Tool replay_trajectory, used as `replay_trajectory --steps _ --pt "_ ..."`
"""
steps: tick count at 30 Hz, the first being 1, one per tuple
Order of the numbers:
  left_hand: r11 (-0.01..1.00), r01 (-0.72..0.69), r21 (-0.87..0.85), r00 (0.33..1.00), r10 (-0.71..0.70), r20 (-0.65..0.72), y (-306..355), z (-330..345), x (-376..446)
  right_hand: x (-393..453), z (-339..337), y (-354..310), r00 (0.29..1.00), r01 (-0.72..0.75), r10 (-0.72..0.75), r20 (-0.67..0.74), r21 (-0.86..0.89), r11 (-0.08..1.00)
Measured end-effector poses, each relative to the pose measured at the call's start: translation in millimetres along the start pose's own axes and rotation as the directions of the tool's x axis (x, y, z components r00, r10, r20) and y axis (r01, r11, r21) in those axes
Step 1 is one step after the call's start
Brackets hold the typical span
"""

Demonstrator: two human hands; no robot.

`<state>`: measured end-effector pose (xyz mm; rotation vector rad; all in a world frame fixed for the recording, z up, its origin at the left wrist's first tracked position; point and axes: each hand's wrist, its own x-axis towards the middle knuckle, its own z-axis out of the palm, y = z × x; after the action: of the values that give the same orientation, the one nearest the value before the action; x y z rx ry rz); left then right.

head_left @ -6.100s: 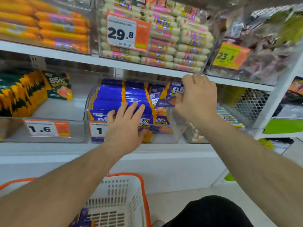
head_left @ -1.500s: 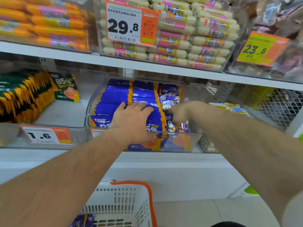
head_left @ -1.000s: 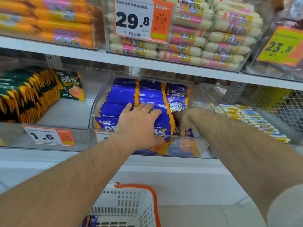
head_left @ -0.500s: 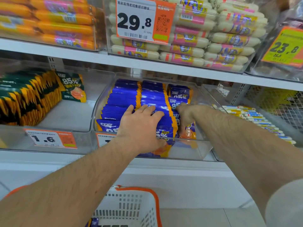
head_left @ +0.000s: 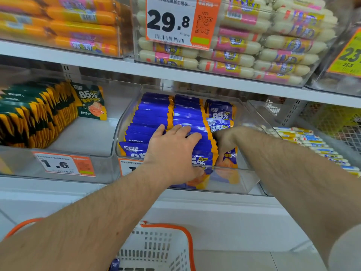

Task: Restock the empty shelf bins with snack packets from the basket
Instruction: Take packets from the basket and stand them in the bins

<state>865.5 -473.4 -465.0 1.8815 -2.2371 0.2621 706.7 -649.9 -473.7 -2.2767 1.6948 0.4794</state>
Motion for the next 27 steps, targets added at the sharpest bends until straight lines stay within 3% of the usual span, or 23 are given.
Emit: replay_trajectory --steps 1,4,6,21,23,25,27 --pt "1.0 0.001 0.001 1.0 -0.001 -0.003 0 0 0 -4 -1 1 1.0 0.004 -0.004 -0.024 -0.02 1.0" --pt "1.0 0.0 0.001 1.0 0.0 0.003 0 0 0 -13 -6 4 0.955 -0.015 -0.042 -0.295 -0.19 0.982" --pt "1.0 -0.002 0.003 1.0 0.002 0.006 0 -1 0 -13 -7 7 0.933 -0.013 -0.053 -0.356 -0.18 0.984" --pt "1.0 -0.006 0.006 1.0 0.006 0.025 0 -2 0 -10 -6 10 0.936 -0.002 -0.06 -0.347 -0.175 0.985" --pt "1.0 -0.004 0.01 1.0 0.004 0.021 0 -2 0 -8 -5 11 0.902 -0.025 -0.083 -0.424 -0.243 0.97" --pt "1.0 -0.005 0.012 1.0 0.005 0.013 0 -2 0 -7 -10 12 0.805 -0.062 -0.145 -0.575 -0.324 0.944" --pt "1.0 -0.006 0.008 1.0 0.006 0.008 -1 -1 0 -4 -15 11 0.755 -0.086 -0.172 -0.633 -0.356 0.931"
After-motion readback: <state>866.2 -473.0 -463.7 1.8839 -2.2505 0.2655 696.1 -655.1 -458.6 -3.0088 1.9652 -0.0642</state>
